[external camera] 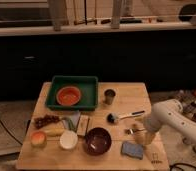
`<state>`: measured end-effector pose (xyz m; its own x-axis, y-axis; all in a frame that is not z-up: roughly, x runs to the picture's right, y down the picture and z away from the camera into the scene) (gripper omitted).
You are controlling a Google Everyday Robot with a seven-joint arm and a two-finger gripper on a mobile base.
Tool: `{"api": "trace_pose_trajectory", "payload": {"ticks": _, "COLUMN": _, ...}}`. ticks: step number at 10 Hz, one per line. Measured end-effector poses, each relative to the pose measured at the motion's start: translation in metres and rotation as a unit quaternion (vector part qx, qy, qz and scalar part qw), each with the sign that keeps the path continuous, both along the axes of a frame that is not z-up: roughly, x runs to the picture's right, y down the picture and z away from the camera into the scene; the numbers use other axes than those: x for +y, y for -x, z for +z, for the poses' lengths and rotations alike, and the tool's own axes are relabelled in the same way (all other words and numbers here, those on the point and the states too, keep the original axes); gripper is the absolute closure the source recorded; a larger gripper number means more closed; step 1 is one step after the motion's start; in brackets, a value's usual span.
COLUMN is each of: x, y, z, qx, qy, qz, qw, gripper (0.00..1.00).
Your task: Place fork in metal cup
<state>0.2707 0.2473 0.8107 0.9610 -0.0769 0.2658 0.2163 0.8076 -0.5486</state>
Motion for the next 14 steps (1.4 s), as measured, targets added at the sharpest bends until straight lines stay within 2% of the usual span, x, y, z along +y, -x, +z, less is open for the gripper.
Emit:
{"api": "trace_pose_trajectory", "payload": {"ticks": 3, "x": -0.006, "y": 0.001, "z": 0.011, "qx": -0.008, "qy": 0.006, "qz": -0.013, "qw": 0.9999, "gripper": 0.2}}
{"api": "trace_pose_trajectory", "payload": {"ticks": 5, "x": -0.006, "y": 0.002, "z": 0.022, "qx": -0.01, "qy": 0.014, "qz": -0.015, "qw": 0.9997, "gripper": 0.28}}
{"api": "trace_pose_trajectory", "payload": {"ticks": 6, "x": -0.002, "y": 0.002, "z": 0.028, "qx": -0.009, "qy": 0.022, "qz": -0.015, "qw": 0.9996, "gripper": 0.39}}
{"api": "trace_pose_trajectory", "payload": {"ticks": 7, "x": -0.002, "y": 0.003, "z": 0.032, "qx": -0.01, "qy": 0.024, "qz": -0.014, "qw": 0.9996, "gripper": 0.46}}
{"api": "trace_pose_trajectory", "payload": {"ticks": 8, "x": -0.002, "y": 0.005, "z": 0.034, "qx": -0.01, "qy": 0.024, "qz": -0.016, "qw": 0.9995, "gripper": 0.58}}
{"api": "trace_pose_trajectory", "payload": {"ticks": 12, "x": -0.007, "y": 0.005, "z": 0.027, "qx": -0.012, "qy": 0.024, "qz": -0.016, "qw": 0.9995, "gripper": 0.97}}
{"api": "trace_pose_trajectory", "payload": {"ticks": 14, "x": -0.007, "y": 0.002, "z": 0.025, "qx": -0.01, "qy": 0.026, "qz": -0.017, "qw": 0.9995, "gripper": 1.0}}
